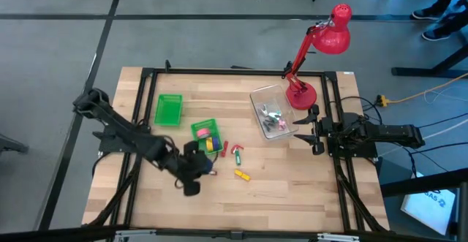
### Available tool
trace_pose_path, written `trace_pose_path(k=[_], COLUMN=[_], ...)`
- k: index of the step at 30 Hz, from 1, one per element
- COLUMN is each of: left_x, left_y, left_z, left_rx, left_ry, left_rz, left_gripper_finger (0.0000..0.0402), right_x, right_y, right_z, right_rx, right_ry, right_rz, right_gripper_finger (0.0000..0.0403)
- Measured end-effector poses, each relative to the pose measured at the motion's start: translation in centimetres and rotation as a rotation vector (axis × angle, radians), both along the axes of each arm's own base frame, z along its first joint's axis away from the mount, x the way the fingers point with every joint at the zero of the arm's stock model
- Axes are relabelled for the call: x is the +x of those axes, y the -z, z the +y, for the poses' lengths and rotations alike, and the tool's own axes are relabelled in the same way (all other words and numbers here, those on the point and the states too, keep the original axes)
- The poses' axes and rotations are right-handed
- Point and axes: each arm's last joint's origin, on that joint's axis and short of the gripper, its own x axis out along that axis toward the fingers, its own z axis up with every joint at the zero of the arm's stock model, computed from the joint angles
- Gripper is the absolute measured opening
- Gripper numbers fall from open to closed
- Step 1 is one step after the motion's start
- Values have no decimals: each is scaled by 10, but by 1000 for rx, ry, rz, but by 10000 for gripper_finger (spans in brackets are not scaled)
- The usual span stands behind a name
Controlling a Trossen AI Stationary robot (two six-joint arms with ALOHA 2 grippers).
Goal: Pick and place Stapler, Stapler remover, tape
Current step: Put the blue tape into the right green bin
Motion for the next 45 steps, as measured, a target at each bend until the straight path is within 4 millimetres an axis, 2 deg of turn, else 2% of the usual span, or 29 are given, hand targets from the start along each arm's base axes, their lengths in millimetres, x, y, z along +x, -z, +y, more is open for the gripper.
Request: trace_pose_path(k=[11, 20, 29, 39, 45], left_x=[23, 33, 26, 37, 36], left_y=[-4, -1, 8, 45, 52], left_z=[64, 121, 158, 198, 207], left_rx=[52, 23, -165, -414, -480], left_ry=[-146, -159, -133, -63, -48], left_rz=[-8, 47, 186, 289, 307], left_gripper_finger=[34, 34, 36, 46, 61], right_x=[0, 0, 0, 0, 0], right_y=[0, 0, 0, 0, 0], right_z=[0, 0, 0, 0, 0], right_rx=[0, 0, 0, 0, 0], right_ry=[0, 0, 0, 0, 0], right_rz=[0, 0, 0, 0, 0], right_gripper_finger=[232, 232, 232, 232, 232])
